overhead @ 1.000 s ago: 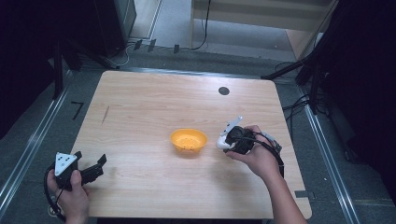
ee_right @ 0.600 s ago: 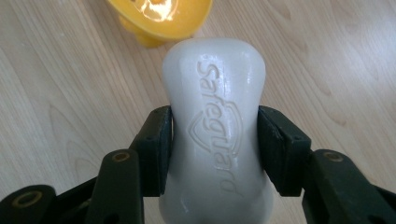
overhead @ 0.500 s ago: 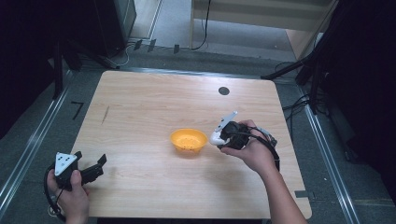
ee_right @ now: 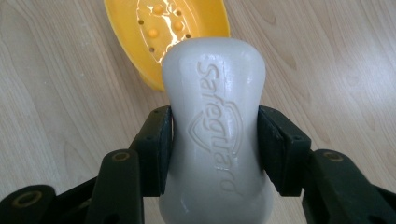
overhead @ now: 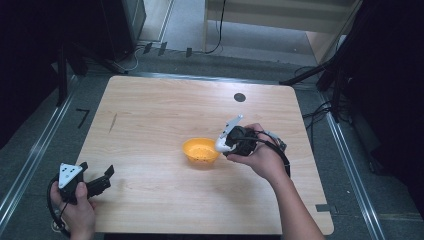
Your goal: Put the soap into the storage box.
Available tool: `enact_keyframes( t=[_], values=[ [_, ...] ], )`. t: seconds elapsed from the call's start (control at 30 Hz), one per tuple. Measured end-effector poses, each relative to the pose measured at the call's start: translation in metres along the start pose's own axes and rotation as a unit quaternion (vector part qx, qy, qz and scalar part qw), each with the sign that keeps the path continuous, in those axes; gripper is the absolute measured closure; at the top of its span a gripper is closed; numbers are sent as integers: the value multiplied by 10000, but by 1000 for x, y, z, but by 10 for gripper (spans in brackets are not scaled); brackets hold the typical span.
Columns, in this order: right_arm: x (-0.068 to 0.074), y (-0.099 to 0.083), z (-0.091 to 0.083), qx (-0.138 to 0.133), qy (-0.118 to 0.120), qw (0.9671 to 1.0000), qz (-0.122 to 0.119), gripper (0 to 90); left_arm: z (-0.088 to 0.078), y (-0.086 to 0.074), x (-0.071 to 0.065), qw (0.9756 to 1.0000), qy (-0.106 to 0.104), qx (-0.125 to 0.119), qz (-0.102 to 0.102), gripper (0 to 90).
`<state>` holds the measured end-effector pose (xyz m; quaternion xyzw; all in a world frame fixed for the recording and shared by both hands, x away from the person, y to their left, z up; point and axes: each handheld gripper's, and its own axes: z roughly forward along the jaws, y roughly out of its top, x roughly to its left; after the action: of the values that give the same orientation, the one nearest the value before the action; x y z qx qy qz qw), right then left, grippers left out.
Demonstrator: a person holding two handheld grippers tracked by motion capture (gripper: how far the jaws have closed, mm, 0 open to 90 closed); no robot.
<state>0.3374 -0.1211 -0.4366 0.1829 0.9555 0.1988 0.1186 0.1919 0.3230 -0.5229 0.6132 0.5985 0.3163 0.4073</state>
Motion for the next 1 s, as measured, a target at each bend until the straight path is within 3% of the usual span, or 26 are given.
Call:
enact_keyframes(
  t=[0.13, 0.57, 1.0],
  values=[
    [1, 4, 2, -29, 9, 10000, -25, 497, 0, 0, 0, 10000, 0, -1, 0, 91],
    [4, 28, 12, -89, 93, 9991, -413, 497, 0, 0, 0, 10000, -2, -10, -11, 91],
    [7, 44, 24, -132, 199, 9982, -554, 497, 0, 0, 0, 10000, -7, -19, -10, 91]
  ],
)
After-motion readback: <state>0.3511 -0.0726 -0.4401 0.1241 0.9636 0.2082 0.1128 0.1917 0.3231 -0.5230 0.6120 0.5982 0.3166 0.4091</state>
